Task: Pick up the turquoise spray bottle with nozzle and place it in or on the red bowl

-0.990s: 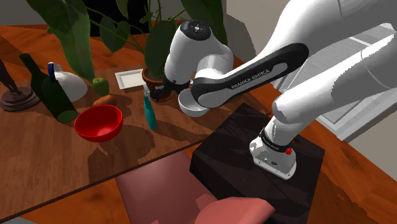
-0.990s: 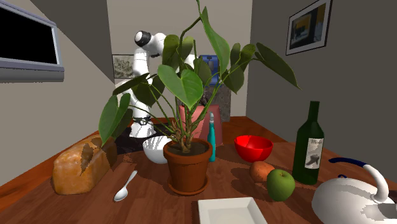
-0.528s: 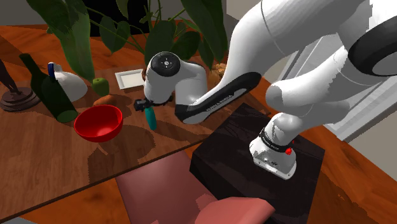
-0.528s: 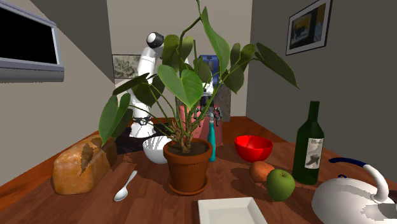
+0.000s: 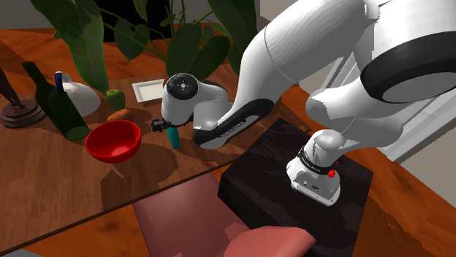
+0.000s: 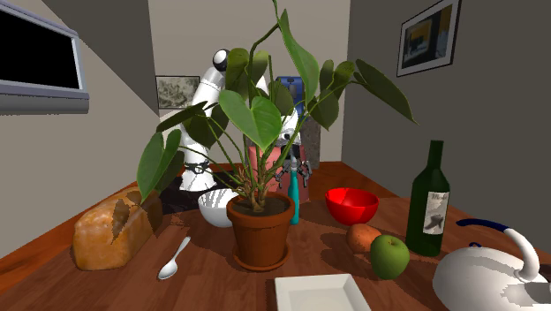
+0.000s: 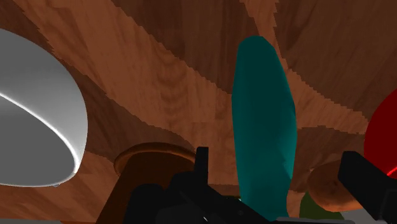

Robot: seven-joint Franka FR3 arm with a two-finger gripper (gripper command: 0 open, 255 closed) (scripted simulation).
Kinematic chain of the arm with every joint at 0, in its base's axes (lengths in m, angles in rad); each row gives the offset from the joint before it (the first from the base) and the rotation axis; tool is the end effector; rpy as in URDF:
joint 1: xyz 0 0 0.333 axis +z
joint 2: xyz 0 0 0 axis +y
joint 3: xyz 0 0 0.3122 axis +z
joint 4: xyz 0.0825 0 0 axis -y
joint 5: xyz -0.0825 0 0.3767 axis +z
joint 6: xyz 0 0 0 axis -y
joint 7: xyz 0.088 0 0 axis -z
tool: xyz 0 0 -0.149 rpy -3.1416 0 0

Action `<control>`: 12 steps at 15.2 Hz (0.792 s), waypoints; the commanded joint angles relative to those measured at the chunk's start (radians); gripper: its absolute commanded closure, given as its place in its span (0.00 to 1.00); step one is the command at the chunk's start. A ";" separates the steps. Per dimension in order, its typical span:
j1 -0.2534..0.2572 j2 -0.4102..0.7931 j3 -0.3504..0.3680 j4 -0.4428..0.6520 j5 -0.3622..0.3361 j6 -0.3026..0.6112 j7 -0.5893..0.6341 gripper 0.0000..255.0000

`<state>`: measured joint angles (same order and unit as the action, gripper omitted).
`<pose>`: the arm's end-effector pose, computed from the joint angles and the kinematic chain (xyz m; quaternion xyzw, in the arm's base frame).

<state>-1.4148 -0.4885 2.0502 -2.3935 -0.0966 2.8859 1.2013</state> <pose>0.4420 0.2998 0.2148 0.9506 -0.1765 0.2516 0.0424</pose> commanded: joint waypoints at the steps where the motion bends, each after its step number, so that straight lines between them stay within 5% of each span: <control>1: -0.032 -0.013 0.029 0.001 0.009 0.019 -0.005 0.00; 8: -0.032 -0.013 0.029 0.001 0.009 0.018 -0.005 0.00; 9: -0.032 -0.013 0.029 0.001 0.009 0.018 -0.005 1.00; 12: -0.032 -0.013 0.029 0.001 0.009 0.019 -0.005 1.00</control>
<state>-1.4464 -0.5014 2.0787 -2.3927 -0.0877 2.9044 1.1966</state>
